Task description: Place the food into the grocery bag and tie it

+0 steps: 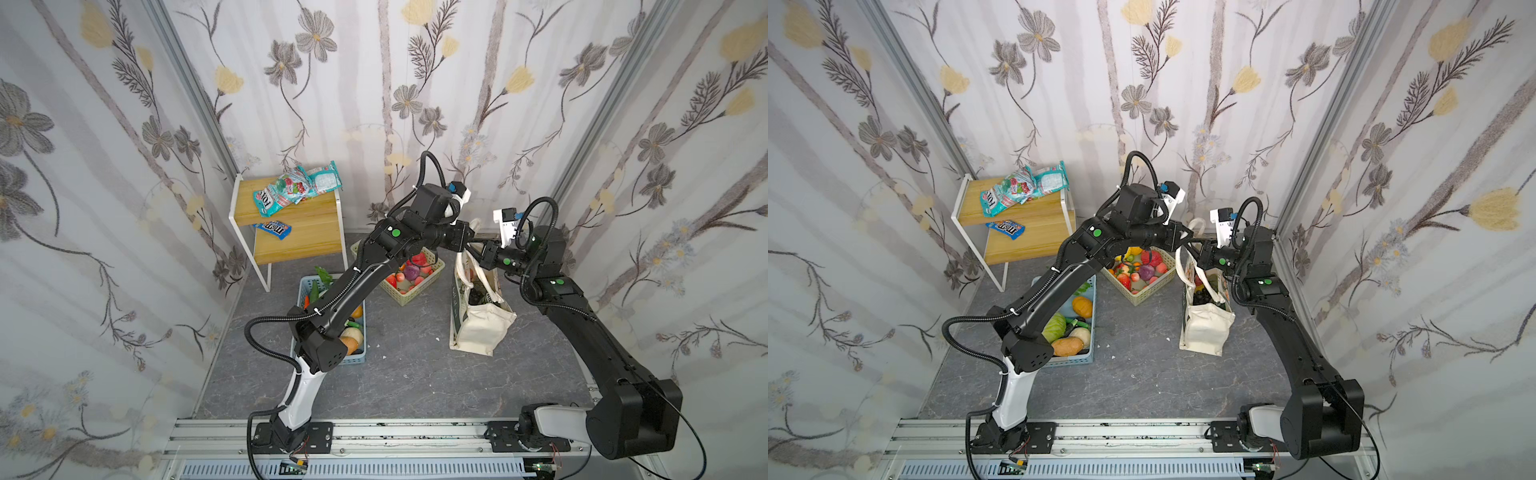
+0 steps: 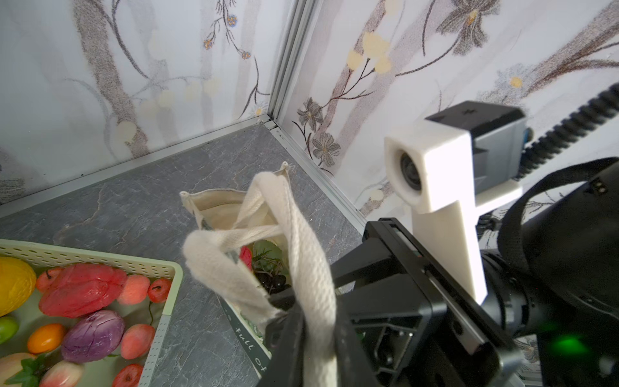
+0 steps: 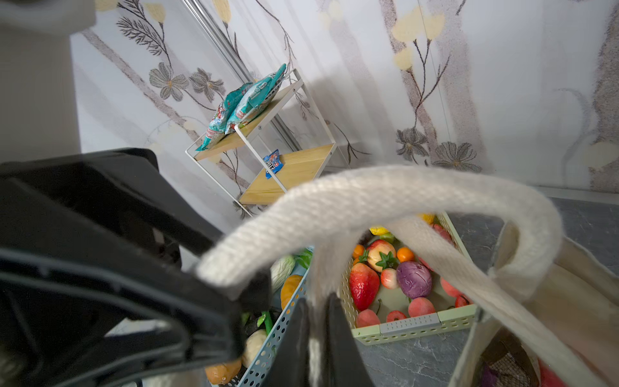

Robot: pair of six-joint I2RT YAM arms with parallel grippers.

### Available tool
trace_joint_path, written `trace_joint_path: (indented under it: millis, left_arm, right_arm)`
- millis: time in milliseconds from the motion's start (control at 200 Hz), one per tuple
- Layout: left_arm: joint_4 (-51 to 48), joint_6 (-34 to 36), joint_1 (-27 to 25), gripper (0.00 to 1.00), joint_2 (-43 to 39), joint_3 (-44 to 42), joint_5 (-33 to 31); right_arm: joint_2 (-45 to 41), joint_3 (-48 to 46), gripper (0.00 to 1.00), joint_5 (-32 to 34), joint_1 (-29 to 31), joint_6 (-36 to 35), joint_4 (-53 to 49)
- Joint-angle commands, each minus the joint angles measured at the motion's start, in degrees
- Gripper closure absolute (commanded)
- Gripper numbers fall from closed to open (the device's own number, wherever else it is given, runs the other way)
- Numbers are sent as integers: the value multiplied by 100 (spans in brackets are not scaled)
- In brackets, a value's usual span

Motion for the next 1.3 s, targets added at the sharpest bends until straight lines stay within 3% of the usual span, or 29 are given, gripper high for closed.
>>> trace_joint_path:
  millis: [0,200,335,545,749,1024,1294]
  left_arm:
    - [208,-95,-31,74,-26,53,126]
    - [267,-279,-20,70,113,50,36]
    - [328,-312,-33,45,124,53,-106]
    - [353,-302,-33,28,124,82,-219]
    - [316,-374,-36,24,324,456,-381]
    - [-342,70,-71,20,456,848,-1328]
    - [-227,-44,-77,18,564,984,-1070]
  right_arm:
    - [0,-202,88,-454,12,285,945]
    - [25,-538,88,-781,-1,734,1881]
    - [48,-750,88,-899,0,1011,2484]
    - [156,-977,87,-1001,-4,1536,3403]
    - [241,-1115,88,-1067,-56,1733,3814]
    - [118,-1327,88,-1323,-238,1893,4070]
    - [294,-1317,87,-1574,-224,2192,4467]
